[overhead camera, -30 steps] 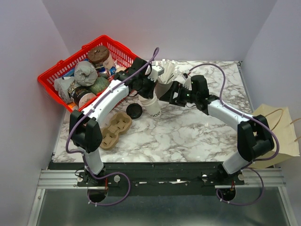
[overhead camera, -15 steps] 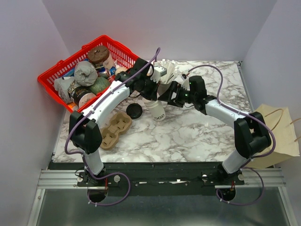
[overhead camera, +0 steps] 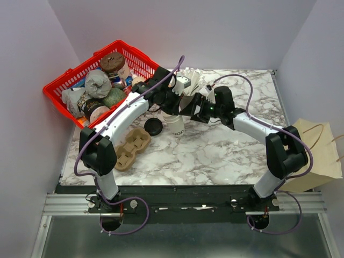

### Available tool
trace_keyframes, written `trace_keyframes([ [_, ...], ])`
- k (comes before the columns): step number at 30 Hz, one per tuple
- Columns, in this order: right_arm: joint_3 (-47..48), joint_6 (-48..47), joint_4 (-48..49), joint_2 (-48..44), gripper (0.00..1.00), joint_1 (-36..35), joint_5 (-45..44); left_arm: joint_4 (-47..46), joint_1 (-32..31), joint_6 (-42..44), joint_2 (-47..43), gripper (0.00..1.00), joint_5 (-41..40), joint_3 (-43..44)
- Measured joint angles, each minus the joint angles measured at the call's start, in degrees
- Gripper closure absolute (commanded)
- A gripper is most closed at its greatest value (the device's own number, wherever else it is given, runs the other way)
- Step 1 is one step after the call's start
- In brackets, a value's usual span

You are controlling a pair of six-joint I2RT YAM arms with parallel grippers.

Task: Pack the takeout coffee

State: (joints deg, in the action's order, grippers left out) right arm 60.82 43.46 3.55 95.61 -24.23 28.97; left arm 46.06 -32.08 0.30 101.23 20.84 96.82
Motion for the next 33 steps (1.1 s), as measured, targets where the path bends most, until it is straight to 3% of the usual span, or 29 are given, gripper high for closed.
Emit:
trace_keyframes([
  [20,0.85,-3.23,-1.90,2.64,0.00,-0.09,-2.99,-0.04,-0.26,2.51,-0.50,1.00,-3.61,0.46],
  [33,0.50,-16.28,-6.14,-6.75,0.00,-0.11,-3.21,-0.04,-0.48,3.10,-1.64,1.00,-3.89,2.10],
])
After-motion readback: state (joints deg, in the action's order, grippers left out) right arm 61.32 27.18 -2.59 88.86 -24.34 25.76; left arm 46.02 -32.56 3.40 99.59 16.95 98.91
